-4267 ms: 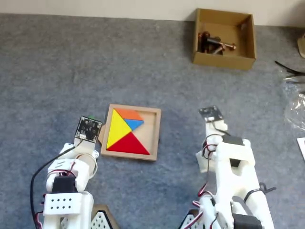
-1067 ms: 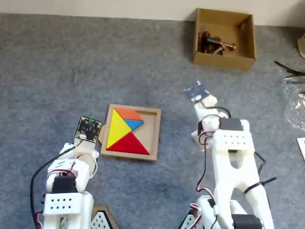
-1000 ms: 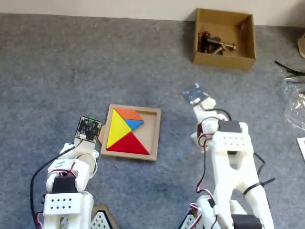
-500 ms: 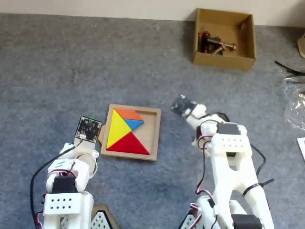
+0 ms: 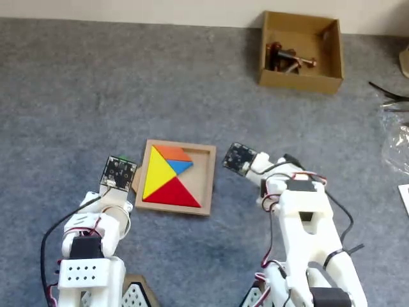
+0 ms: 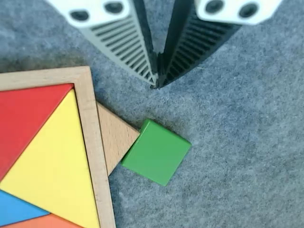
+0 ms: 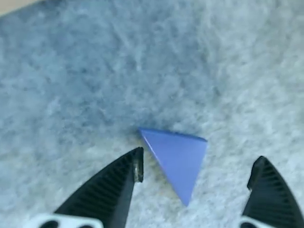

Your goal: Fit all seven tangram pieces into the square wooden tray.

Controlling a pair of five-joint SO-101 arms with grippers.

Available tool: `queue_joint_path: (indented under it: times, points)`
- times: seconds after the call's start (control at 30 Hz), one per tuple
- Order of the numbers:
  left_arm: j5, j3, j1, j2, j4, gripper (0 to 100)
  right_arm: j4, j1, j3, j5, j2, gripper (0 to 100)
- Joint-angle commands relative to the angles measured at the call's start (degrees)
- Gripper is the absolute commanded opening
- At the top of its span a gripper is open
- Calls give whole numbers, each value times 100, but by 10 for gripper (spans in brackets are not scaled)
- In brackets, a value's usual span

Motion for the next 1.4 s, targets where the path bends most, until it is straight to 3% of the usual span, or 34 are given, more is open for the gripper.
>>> queue_joint_path:
  times: [0.0,0.6,0.93,1.2,1.37]
  points:
    - [-44,127,66,-84,18,7,-171,-224,-75,97,-13,338]
    - [-44,127,66,-84,18,7,-708,-145,-40,-334,-4,338]
    - [-44,127,66,-84,18,7,-57,13,75,-369,-4,338]
    - [-44,127,66,-84,18,7,-963,286,593,-1371,-4,338]
    - [-44,127,66,-84,18,7,-1288,321,620,-1389,-4,338]
